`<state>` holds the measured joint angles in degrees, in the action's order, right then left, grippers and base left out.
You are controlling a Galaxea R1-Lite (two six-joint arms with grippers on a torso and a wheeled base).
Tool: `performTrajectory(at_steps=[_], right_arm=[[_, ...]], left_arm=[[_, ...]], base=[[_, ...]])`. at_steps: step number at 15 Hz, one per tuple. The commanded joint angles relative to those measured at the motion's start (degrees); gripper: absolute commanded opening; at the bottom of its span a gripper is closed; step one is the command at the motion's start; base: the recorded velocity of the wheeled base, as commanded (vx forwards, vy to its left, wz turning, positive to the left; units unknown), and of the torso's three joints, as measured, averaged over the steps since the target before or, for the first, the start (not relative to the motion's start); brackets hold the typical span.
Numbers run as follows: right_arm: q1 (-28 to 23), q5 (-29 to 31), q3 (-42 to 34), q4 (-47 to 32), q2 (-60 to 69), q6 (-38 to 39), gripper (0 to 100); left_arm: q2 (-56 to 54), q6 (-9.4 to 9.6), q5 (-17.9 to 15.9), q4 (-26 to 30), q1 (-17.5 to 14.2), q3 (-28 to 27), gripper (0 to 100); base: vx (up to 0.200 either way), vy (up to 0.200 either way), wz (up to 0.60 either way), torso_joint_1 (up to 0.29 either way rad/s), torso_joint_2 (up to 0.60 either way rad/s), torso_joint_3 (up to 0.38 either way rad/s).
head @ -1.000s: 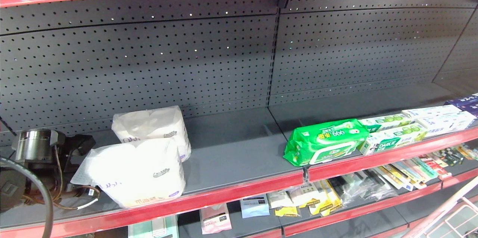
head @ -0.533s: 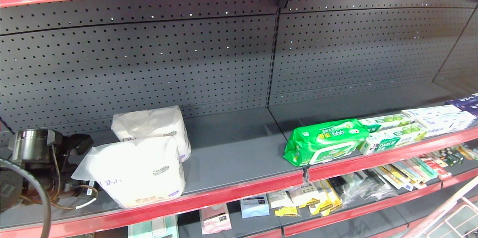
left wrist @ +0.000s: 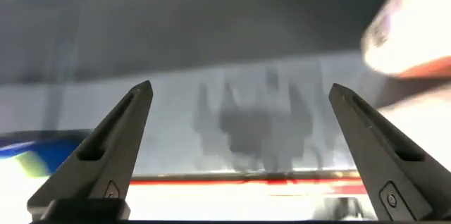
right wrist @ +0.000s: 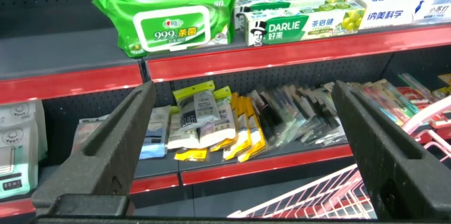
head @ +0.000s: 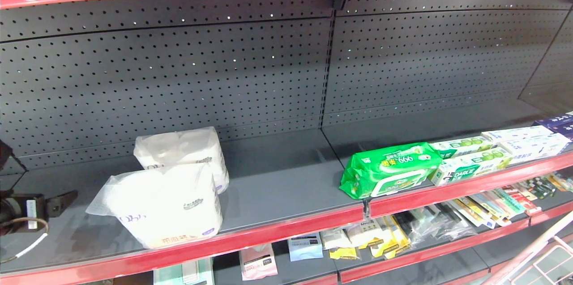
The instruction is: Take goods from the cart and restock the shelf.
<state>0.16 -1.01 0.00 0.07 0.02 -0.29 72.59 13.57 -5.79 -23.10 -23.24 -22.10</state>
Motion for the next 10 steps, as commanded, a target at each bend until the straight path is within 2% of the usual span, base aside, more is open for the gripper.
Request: performTrajectory(at_steps=[1, 2, 4, 5, 6, 7, 8, 9, 10], right_arm=[[0.0, 0.0, 0.0, 0.0, 0.0, -0.1, 100], [0.0, 0.0, 0.0, 0.0, 0.0, -0.1, 100], [0.0, 0.0, 0.0, 0.0, 0.0, 0.0, 100], [0.0, 0.0, 0.0, 0.0, 0.0, -0.1, 100], [0.0, 0.0, 0.0, 0.0, 0.0, -0.1, 100], [0.0, 0.0, 0.0, 0.0, 0.0, 0.0, 100], [0.0, 0.0, 0.0, 0.0, 0.0, 0.0, 100], [0.0, 0.0, 0.0, 0.0, 0.0, -0.1, 100], [0.0, 0.0, 0.0, 0.0, 0.0, -0.1, 100]], left_arm=[[-28.3, -1.88, -3.6, 1.7, 0.0, 8.6, 100], [-33.4, -4.52, -7.8, 2.4, 0.4, 9.0, 100], [-39.5, -7.24, -15.0, 3.8, 0.3, 9.3, 100], [-44.4, -9.26, -19.9, 5.5, 0.4, 9.5, 100], [-49.0, -9.35, -22.9, 7.3, 0.4, 10.9, 100], [-52.4, -9.35, -23.5, 9.1, 0.4, 12.3, 100], [-57.9, -9.35, -21.5, 13.8, -0.1, 15.1, 100], [-62.0, -9.70, -17.0, 16.8, -0.6, 17.7, 100], [-66.9, -10.32, -9.2, 18.4, -0.9, 20.5, 100]], base=[[0.000, 0.000, 0.00, 0.000, 0.00, 0.000], [0.000, 0.000, 0.00, 0.000, 0.00, 0.000], [0.000, 0.000, 0.00, 0.000, 0.00, 0.000], [0.000, 0.000, 0.00, 0.000, 0.00, 0.000], [0.000, 0.000, 0.00, 0.000, 0.00, 0.000], [0.000, 0.000, 0.00, 0.000, 0.00, 0.000], [0.000, 0.000, 0.00, 0.000, 0.00, 0.000], [0.000, 0.000, 0.00, 0.000, 0.00, 0.000], [0.000, 0.000, 0.00, 0.000, 0.00, 0.000]])
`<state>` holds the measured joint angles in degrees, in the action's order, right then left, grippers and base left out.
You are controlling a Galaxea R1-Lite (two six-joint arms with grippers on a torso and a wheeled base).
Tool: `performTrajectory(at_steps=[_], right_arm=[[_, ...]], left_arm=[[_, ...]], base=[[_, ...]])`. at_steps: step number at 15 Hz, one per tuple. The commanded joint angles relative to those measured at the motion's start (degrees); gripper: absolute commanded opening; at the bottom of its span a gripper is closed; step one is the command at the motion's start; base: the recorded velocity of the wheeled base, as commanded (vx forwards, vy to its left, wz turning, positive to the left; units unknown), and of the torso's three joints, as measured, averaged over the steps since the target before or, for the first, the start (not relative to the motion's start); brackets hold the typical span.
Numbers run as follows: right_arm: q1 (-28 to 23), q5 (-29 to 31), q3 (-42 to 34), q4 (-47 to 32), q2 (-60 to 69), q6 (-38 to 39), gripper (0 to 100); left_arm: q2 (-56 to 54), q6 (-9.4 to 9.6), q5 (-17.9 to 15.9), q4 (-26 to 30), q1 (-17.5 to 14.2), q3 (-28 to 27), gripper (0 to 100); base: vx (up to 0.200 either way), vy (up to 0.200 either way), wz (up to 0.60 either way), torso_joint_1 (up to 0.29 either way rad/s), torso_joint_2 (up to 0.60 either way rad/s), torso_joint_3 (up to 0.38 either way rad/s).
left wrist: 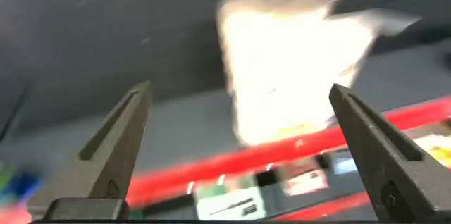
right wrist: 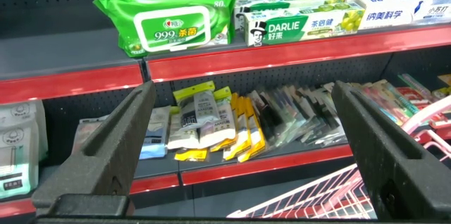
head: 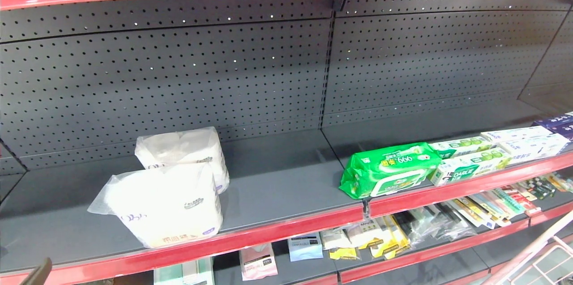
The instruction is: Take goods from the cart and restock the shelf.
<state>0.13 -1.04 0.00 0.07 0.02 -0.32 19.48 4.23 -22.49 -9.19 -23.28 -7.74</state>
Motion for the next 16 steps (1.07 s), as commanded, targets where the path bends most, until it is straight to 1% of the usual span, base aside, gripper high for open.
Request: performTrajectory(at_steps=[1, 2, 3, 4, 5, 6, 7, 10, 13, 14, 15, 16], right_arm=[[0.0, -0.1, 0.0, 0.0, 0.0, 0.1, 100], [0.0, -1.0, 0.0, 0.0, 0.0, 0.0, 100], [0.0, -1.3, 0.0, 0.0, 0.0, 0.1, 100], [0.0, -1.3, 0.0, 0.0, 0.0, 0.0, 100], [0.0, -1.3, 0.0, 0.0, 0.0, 0.1, 100], [0.0, -1.2, 0.0, 0.0, 0.0, 0.1, 100], [0.0, -1.2, 0.0, 0.0, 0.0, 0.0, 100], [0.0, -1.1, 0.0, 0.0, 0.0, 0.0, 100], [0.0, -1.0, 0.0, 0.0, 0.0, 0.0, 100], [0.0, -1.0, 0.0, 0.0, 0.0, 0.0, 100], [0.0, -1.0, 0.0, 0.0, 0.0, 0.0, 100], [0.0, -1.1, 0.0, 0.0, 0.0, 0.0, 100]], left_arm=[[-19.5, -2.30, 13.2, 6.4, -0.9, 7.7, 100], [-19.5, -3.79, 15.2, 7.0, -0.9, 7.6, 100], [-19.5, -4.49, 15.4, 6.4, -0.9, 7.7, 100], [-19.5, -6.25, 15.0, 6.2, -0.9, 7.7, 100], [-19.5, -6.95, 14.8, 6.2, -0.9, 7.7, 100], [-19.5, -8.27, 14.8, 6.1, -0.9, 7.7, 100], [-19.5, -8.45, 14.8, 6.1, -0.9, 7.7, 100], [-19.5, -7.92, 13.9, 6.1, -0.9, 7.7, 100], [-19.5, -6.25, 13.5, 6.1, -0.9, 7.7, 100], [-19.5, -5.20, 13.5, 6.2, -0.9, 7.7, 100], [-19.5, -4.76, 13.4, 6.2, -0.9, 7.7, 100], [-19.5, -4.76, 13.5, 6.2, -0.9, 7.7, 100]], base=[[0.000, 0.000, 0.00, 0.000, 0.00, 0.000], [0.000, 0.000, 0.00, 0.000, 0.00, 0.000], [0.000, 0.000, 0.00, 0.000, 0.00, 0.000], [0.000, 0.000, 0.00, 0.000, 0.00, 0.000], [0.000, 0.000, 0.00, 0.000, 0.00, 0.000], [0.000, 0.000, 0.00, 0.000, 0.00, 0.000], [0.000, 0.000, 0.00, 0.000, 0.00, 0.000], [0.000, 0.000, 0.00, 0.000, 0.00, 0.000], [0.000, 0.000, 0.60, 0.001, 0.00, 0.004], [0.000, 0.000, 0.60, -0.007, 0.00, -0.002], [0.000, 0.000, 0.60, 0.007, 0.01, -0.002], [0.000, 0.000, 0.60, 0.012, 0.01, -0.012]])
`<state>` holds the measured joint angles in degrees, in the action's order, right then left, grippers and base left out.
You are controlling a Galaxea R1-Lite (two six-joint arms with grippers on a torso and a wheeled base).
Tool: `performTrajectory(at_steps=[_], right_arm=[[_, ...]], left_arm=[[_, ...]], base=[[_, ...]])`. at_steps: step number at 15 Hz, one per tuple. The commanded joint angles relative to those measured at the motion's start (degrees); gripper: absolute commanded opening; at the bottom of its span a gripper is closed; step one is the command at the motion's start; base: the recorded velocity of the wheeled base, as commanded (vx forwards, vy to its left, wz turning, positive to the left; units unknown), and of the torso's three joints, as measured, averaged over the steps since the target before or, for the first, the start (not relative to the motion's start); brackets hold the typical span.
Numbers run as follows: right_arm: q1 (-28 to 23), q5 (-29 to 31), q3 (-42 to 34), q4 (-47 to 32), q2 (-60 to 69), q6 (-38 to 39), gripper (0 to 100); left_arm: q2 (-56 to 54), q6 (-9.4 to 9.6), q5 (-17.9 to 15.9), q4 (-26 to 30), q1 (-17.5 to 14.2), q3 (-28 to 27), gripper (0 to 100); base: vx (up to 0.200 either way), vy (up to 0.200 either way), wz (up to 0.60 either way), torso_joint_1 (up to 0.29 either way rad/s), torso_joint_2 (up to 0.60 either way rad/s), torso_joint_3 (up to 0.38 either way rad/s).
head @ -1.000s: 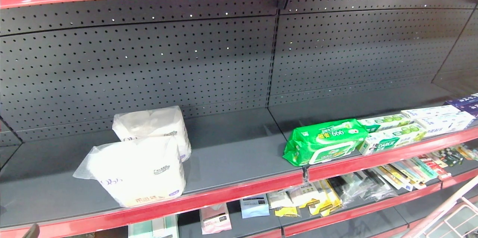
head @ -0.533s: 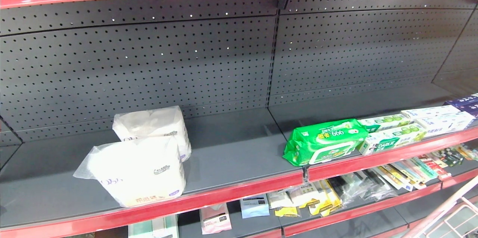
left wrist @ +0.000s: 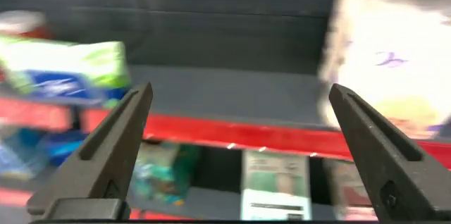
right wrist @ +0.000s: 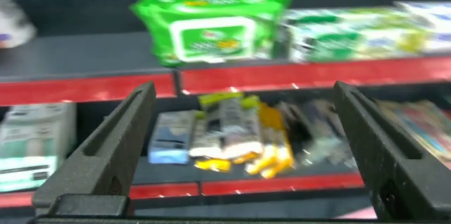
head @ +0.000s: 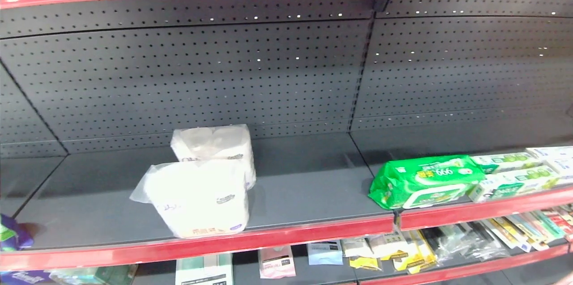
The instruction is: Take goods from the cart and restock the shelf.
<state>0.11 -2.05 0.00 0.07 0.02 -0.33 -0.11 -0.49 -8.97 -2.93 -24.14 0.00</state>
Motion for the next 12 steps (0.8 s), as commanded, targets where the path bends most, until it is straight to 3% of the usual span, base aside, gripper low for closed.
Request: performTrajectory(at_steps=[1, 2, 7, 8, 9, 10, 11, 12], right_arm=[[0.1, -0.1, 0.0, 0.0, 0.0, 0.0, 100], [0.1, -0.1, 0.0, 0.0, 0.0, 0.0, 100], [0.1, -0.1, 0.0, 0.0, 0.0, 0.0, 100], [0.1, -0.1, 0.0, 0.0, 0.0, 0.0, 100], [0.1, -0.1, 0.0, 0.0, 0.0, 0.0, 100], [0.1, -0.1, 0.0, 0.0, 0.0, 0.0, 100], [0.1, -0.1, 0.0, 0.0, 0.0, 0.0, 100], [0.1, -0.1, 0.0, 0.0, 0.0, -0.1, 100]], left_arm=[[0.1, -0.04, 0.0, 0.0, 0.0, 0.0, 100], [0.1, -0.04, 0.0, 0.0, 0.0, 0.0, 100], [0.1, 0.40, 0.1, 0.0, 0.0, 0.0, 100], [0.1, 1.10, 0.2, 0.1, 0.0, 0.0, 100], [0.1, 3.04, 0.4, 0.1, 0.0, 0.0, 100], [0.1, 3.04, 0.4, 0.1, 0.0, 0.0, 100], [0.1, 5.06, 0.4, 0.1, 0.0, 0.0, 100], [0.1, 5.06, 0.4, 0.2, 0.0, 0.0, 100]], base=[[0.000, 0.000, 0.60, 0.007, 0.00, 0.002], [0.000, 0.000, 0.60, -0.002, 0.01, 0.007], [0.000, 0.000, 0.00, 0.000, 0.00, 0.000], [0.000, 0.000, 0.00, 0.000, 0.00, 0.000], [0.000, 0.000, 0.00, 0.000, 0.00, 0.000], [0.000, 0.000, 0.00, 0.000, 0.00, 0.000], [0.000, 0.000, 0.00, 0.000, 0.00, 0.000], [0.000, 0.000, 0.00, 0.000, 0.00, 0.000]])
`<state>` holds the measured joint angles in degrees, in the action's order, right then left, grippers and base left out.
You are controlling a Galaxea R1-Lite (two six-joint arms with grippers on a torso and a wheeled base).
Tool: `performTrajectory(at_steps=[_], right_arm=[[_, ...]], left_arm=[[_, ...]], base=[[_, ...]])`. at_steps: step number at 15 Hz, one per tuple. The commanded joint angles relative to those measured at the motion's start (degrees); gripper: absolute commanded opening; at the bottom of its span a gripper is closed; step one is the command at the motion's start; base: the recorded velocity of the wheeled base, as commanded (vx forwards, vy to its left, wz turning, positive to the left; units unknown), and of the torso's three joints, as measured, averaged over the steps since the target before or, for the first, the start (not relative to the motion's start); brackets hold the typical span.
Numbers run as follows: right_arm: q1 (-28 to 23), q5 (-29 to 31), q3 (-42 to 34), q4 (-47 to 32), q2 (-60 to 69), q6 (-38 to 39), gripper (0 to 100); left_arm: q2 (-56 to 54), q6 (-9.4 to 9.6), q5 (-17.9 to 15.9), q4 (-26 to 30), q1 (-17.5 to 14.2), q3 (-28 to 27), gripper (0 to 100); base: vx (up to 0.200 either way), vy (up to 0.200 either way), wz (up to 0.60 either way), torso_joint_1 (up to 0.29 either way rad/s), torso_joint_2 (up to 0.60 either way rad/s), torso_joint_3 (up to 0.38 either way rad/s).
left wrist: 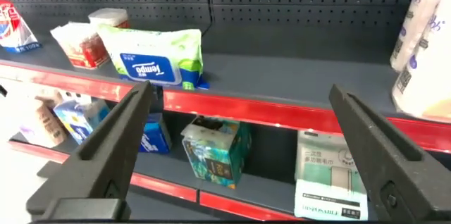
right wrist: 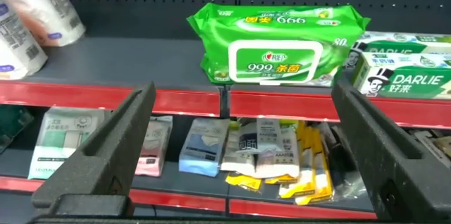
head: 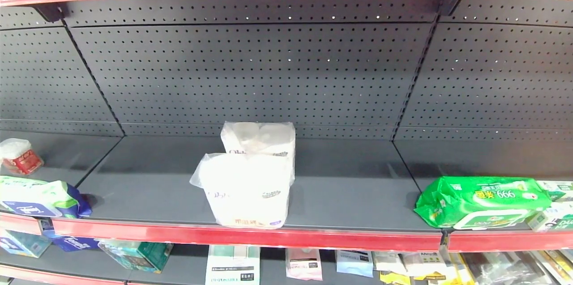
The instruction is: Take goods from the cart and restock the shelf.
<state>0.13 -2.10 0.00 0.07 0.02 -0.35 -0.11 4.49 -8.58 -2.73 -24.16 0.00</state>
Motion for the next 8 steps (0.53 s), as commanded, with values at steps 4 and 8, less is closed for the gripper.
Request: performTrajectory(at_steps=[4, 8], right_arm=[[0.0, 0.0, 0.0, 0.0, 0.0, -0.1, 100], [0.0, 0.2, 0.0, 0.0, 0.0, -0.3, 100]], left_arm=[[0.1, -0.62, -2.6, 0.3, 0.0, -0.1, 100], [0.1, -2.20, -6.5, 0.3, 0.5, -0.1, 100]], base=[[0.000, 0.000, 0.00, 0.000, 0.00, 0.000], [0.000, 0.000, 0.00, 0.000, 0.00, 0.000]])
